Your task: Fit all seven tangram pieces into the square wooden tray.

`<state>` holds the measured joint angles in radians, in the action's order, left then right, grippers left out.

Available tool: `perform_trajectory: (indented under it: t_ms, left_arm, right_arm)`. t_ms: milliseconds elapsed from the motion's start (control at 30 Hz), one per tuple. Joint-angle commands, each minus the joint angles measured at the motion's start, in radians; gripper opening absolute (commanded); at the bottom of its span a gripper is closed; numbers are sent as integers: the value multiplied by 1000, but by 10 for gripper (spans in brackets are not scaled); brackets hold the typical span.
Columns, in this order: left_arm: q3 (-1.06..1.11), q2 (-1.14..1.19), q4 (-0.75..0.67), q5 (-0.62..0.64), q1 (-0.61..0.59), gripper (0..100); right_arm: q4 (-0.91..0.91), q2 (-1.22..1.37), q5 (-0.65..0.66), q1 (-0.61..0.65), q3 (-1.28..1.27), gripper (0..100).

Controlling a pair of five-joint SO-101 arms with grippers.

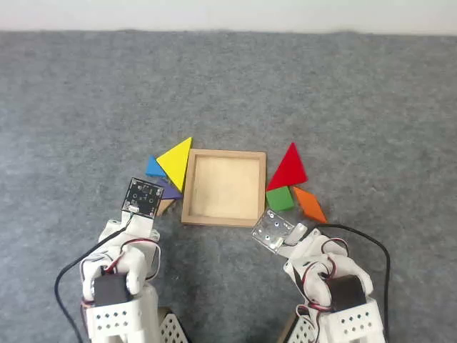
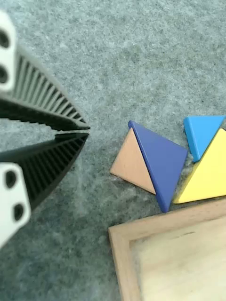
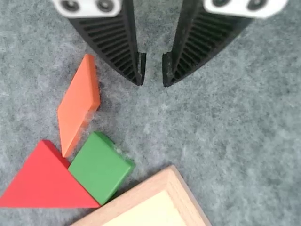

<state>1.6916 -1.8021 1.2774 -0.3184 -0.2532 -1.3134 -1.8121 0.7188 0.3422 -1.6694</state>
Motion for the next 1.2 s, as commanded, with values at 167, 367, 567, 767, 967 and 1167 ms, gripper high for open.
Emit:
perform_trajectory:
  t_ms: [167,367,567,767,967,1167]
  left_arm:
    - [-10,-18,-2,0,3,14]
    - [-10,-18,-2,0,3,14]
    - [-10,-18,-2,0,3,14]
    - [-10,-18,-2,0,8,14]
    - [-10,-18,-2,0,9,14]
    - [-35,-20,-29,-3,6,16]
  right_arm:
    - [-13,-2,0,-5,-14,86]
    - [-13,-2,0,-5,-14,86]
    - [-13,-2,0,-5,-14,86]
    - [-13,-2,-3,18,-14,87]
    - [-13,-1,2,105,-14,84]
    - [-7,-2,-2,136,29,83]
